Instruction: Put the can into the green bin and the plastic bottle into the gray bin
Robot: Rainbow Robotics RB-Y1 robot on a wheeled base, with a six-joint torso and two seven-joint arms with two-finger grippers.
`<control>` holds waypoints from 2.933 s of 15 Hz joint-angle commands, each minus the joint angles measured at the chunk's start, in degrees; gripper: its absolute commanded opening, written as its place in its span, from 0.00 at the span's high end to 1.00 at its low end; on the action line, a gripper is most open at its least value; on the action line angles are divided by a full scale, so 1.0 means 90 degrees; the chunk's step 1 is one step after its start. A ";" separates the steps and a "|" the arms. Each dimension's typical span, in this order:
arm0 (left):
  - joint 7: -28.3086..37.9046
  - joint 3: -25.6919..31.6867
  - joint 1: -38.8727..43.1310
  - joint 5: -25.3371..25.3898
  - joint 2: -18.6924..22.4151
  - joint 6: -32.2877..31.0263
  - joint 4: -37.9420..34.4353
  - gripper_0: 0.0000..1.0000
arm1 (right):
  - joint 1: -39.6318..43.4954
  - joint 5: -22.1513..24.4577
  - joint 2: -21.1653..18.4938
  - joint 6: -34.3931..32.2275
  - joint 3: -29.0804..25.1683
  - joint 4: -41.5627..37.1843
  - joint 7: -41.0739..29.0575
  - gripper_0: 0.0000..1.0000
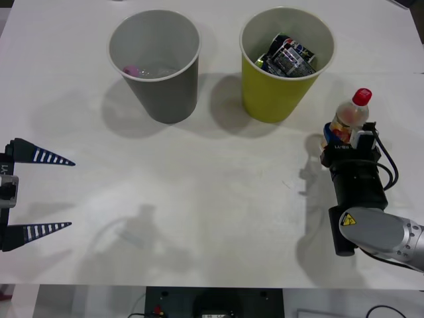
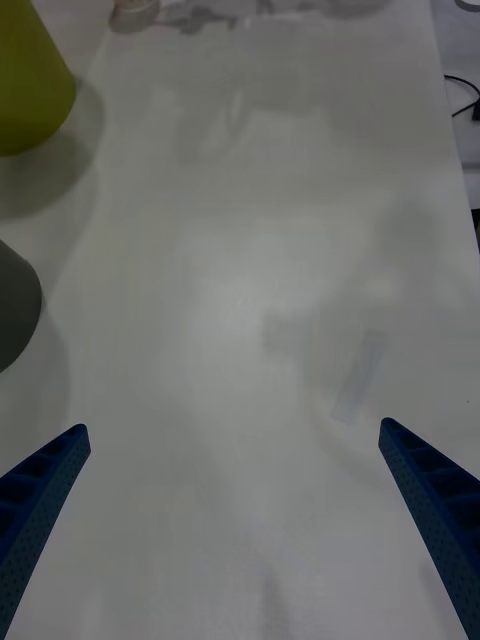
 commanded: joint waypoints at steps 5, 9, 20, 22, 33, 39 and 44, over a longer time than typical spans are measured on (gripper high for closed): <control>0.0000 0.0000 0.0000 0.0000 0.0000 0.0000 0.0000 0.00 | 0.0321 0.0403 -0.0729 -0.0655 -0.0293 -0.0860 0.0067 1.00; 0.0000 0.0000 0.0000 0.0000 0.0000 0.0000 0.0000 0.00 | 0.0848 0.1126 -0.1256 -0.1710 -0.0937 -0.1358 0.0116 1.00; 0.0000 0.0000 0.0000 0.0000 0.0000 0.0000 0.0000 0.00 | 0.2274 0.2952 -0.1969 -0.6837 -0.4043 -0.2852 0.0116 1.00; 0.0000 0.0000 0.0000 0.0000 0.0000 0.0000 0.0000 0.00 | 0.2557 0.2981 -0.1969 -0.8048 -0.4863 -0.3204 0.0116 1.00; 0.0000 0.0000 0.0000 0.0000 0.0000 0.0000 0.0000 0.00 | 0.2645 0.2561 -0.1510 -1.2354 -0.7568 -0.4102 -0.1241 1.00; 0.0000 0.0000 0.0000 0.0000 0.0000 0.0000 0.0000 0.00 | 0.1649 0.2747 -0.1510 -1.3399 -0.7646 -0.4376 -0.2726 1.00; 0.0000 0.0000 0.0000 0.0000 0.0000 0.0000 0.0000 0.00 | 0.0643 0.2747 -0.1510 -1.4093 -0.7646 -0.4425 -0.3273 1.00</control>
